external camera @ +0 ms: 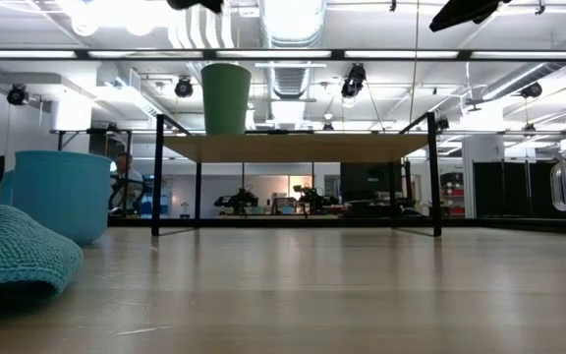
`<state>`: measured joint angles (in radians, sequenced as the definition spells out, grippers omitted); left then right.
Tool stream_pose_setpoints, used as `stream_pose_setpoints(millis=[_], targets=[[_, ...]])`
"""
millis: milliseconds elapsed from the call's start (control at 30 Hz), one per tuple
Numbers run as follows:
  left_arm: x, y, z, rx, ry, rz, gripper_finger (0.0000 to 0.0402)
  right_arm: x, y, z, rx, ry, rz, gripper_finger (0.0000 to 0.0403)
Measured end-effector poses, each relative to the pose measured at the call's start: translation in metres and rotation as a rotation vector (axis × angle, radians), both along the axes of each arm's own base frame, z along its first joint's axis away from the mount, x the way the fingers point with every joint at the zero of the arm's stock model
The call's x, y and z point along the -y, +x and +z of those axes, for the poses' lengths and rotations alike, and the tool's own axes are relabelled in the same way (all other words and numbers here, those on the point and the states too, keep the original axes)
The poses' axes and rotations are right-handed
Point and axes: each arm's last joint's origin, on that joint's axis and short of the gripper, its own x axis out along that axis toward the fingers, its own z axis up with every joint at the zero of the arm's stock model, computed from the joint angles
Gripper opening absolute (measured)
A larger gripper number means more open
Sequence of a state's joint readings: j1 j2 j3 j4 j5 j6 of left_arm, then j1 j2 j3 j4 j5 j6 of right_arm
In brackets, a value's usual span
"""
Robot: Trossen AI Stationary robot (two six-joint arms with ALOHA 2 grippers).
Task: Stack small to large cups/mugs on shelf
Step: Put the blue cup on the shelf
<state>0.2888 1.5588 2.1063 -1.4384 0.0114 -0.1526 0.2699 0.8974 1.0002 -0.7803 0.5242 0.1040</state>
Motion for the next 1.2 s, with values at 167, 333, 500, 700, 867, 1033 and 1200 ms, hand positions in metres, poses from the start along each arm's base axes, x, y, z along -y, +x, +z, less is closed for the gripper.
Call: stream_pose_setpoints(millis=[167, 333, 500, 700, 867, 1033, 1200], targets=[[0.021, -0.025, 0.003, -0.067, -0.103, -0.007, 0.0061, 0.0, 0.0, 0.0, 0.001, 0.0, 0.0, 0.0089], [0.041, -0.028, -0.003, -0.076, -0.171, 0.001, 0.0061, 0.0, 0.0, 0.0, 0.008, 0.014, -0.009, 0.0089], [0.062, -0.02, -0.027, -0.182, -0.21, -0.035, 0.0061, 0.0, 0.0, 0.0, 0.019, 0.04, -0.027, 0.0089], [0.087, -0.019, -0.079, -0.398, -0.252, -0.019, 0.0061, 0.0, 0.0, 0.0, 0.019, 0.042, -0.028, 0.0089], [0.098, -0.034, -0.118, -0.535, -0.321, 0.105, 0.0061, 0.0, 0.0, 0.0, 0.019, 0.042, -0.029, 0.0089], [0.108, -0.035, -0.143, -0.374, -0.38, 0.125, 0.0061, 0.0, 0.0, 0.0, 0.018, 0.04, -0.027, 0.0089], [0.114, -0.034, -0.17, -0.304, -0.423, 0.141, 0.0061, 0.0, 0.0, 0.0, 0.019, 0.042, -0.029, 0.0089]])
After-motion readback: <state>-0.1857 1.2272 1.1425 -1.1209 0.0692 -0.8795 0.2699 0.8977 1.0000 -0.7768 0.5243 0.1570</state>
